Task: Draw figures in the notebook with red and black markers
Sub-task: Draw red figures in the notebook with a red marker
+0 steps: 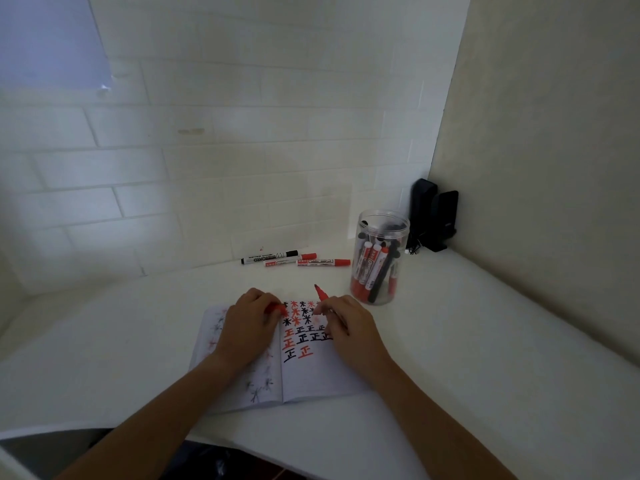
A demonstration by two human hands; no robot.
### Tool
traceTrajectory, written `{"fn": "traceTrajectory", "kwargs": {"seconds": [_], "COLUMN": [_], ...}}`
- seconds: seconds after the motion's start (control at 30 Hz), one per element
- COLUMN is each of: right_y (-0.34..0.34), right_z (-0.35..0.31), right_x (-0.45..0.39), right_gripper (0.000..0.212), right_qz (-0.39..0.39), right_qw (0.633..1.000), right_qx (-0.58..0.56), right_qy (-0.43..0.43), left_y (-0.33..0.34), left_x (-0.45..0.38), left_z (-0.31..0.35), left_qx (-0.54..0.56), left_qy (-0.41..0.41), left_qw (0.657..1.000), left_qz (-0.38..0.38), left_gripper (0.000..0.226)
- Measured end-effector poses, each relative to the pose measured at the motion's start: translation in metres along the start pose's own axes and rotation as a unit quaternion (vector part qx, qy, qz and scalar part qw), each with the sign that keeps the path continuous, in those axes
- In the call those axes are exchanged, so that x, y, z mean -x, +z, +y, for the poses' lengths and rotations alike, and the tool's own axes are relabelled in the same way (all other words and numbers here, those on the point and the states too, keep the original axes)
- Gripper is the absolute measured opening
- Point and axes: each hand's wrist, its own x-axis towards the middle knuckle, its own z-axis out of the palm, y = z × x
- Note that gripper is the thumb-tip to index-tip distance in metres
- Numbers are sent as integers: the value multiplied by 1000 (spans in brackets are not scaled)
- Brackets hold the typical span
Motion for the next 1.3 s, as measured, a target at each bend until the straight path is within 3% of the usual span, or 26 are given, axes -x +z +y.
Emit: {"fn": "traceTrajectory", "kwargs": {"seconds": [0.3, 0.53, 0.8, 0.87, 0.97, 1.03, 1.2, 1.3], "right_y": [2, 2, -3, -7, -16, -22, -22, -15], "right_z": [5, 9, 3, -3, -14, -19, -25, -24], "right_x": [-2, -5, -3, -5, -8, -7, -2, 0], "right_gripper": [35, 27, 25, 33, 54, 55, 12, 24], "right_qz": [-11, -32, -20, -14, -12, -11, -26, -13], "right_qw": [997, 996, 989, 973, 907, 873, 902, 913], "right_qx": [-40, -37, -96, -178, -373, -444, -396, -360], "right_qy": [60, 74, 109, 146, 195, 201, 168, 189], "left_y": [20, 25, 12, 6, -7, -16, -22, -22], "left_x": [-33, -43, -18, -4, 16, 26, 39, 36], "left_z": [3, -1, 3, 8, 12, 13, 11, 11], "left_qx": [-37, -50, -38, -35, -51, -66, -121, -124], "left_qy": [-59, -63, -26, -13, 11, 17, 27, 28], "left_qw": [998, 996, 995, 991, 983, 979, 967, 964], "left_qz": [-12, -40, -87, -127, -174, -194, -225, -235], "left_gripper": [18, 26, 64, 70, 80, 87, 78, 83]}}
